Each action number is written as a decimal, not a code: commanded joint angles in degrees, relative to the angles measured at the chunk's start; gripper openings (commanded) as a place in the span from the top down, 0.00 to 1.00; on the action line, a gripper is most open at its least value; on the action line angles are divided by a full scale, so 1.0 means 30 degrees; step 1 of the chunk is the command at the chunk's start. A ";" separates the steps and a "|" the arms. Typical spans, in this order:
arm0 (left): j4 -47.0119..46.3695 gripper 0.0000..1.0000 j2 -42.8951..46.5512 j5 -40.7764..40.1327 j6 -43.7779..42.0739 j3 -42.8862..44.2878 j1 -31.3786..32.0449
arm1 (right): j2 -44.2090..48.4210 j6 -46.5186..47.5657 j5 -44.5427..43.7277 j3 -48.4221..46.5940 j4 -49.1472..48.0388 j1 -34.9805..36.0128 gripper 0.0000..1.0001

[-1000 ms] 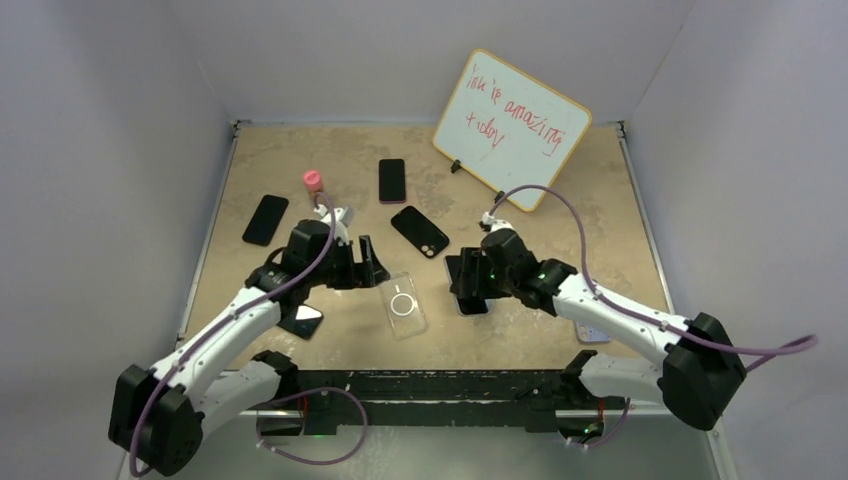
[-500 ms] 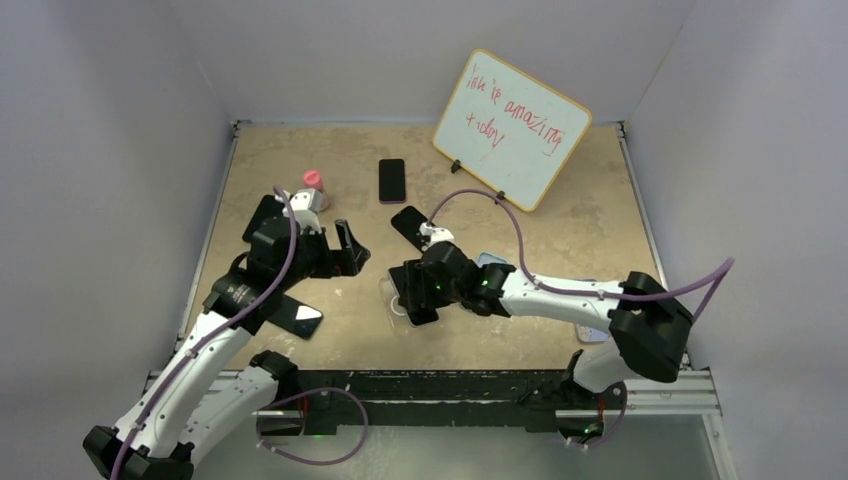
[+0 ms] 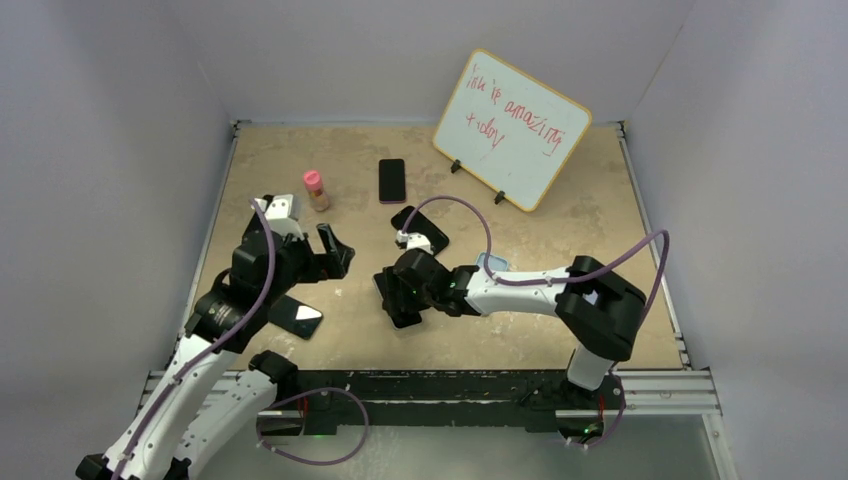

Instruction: Put the phone into the phone case

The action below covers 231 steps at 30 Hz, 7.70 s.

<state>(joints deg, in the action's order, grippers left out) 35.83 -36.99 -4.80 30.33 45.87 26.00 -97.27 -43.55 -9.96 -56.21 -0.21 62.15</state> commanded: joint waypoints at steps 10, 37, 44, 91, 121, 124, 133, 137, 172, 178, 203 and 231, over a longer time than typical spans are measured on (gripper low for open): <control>-0.1016 0.06 0.0779 0.0428 0.1076 -0.0989 -0.0053 | -0.0271 -0.1289 -0.1721 -0.0396 0.0615 0.0230 0.46; -0.3869 0.17 -0.2070 0.4124 0.2058 -0.3296 -0.0053 | 0.3388 0.0975 -0.0633 0.0736 0.1768 0.0168 0.28; -0.6528 0.26 -0.4589 0.6206 0.2915 -0.5091 -0.0053 | 0.3420 0.0967 0.2012 0.1847 0.0609 -0.1794 0.37; -1.1178 0.84 -1.1546 0.6719 0.4646 -0.6386 0.2131 | 0.1552 -0.2549 0.5126 0.6157 -0.6982 -0.2058 0.80; -0.7129 0.58 -0.9554 0.7341 0.5112 -0.5980 0.2182 | 0.2941 -0.2537 0.5462 0.6738 -0.4801 -0.2079 0.66; -0.7878 0.65 -0.9412 0.7944 0.5562 -0.6404 0.2190 | 0.2559 -0.2588 0.6229 0.6746 -0.5507 -0.2069 0.67; -1.0989 0.77 -1.0281 0.8462 0.7269 -0.7728 0.3014 | 0.2035 -0.3372 0.6834 0.6742 -0.6964 -0.1749 0.71; -1.1598 0.79 -1.0536 0.8432 0.7747 -0.7435 0.3525 | 0.1835 -0.3702 0.6948 0.6734 -0.7463 -0.1625 0.74; -1.1117 0.74 -1.2633 0.9578 0.4597 -0.6495 -0.0082 | 0.1140 -0.3234 0.5848 0.5915 -0.8464 -0.3198 0.30; -1.1548 0.87 -1.2111 1.0781 0.5283 -0.7097 -0.0097 | 0.0793 -0.4792 0.7774 0.5954 -0.9948 -0.3371 0.31; -1.2795 0.90 -1.1600 1.1295 0.5632 -0.8385 -0.0112 | 0.0030 -0.9638 1.2124 0.8238 -2.1813 -0.4545 0.41; -1.1997 0.88 -1.1418 1.1002 0.5126 -0.7728 -0.0108 | -0.0821 -0.6300 1.1196 0.6829 -1.5107 -0.4545 0.67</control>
<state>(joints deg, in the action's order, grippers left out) 1.02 -71.40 28.56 46.87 20.84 25.28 -101.51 -66.04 23.73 -33.01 -49.78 47.72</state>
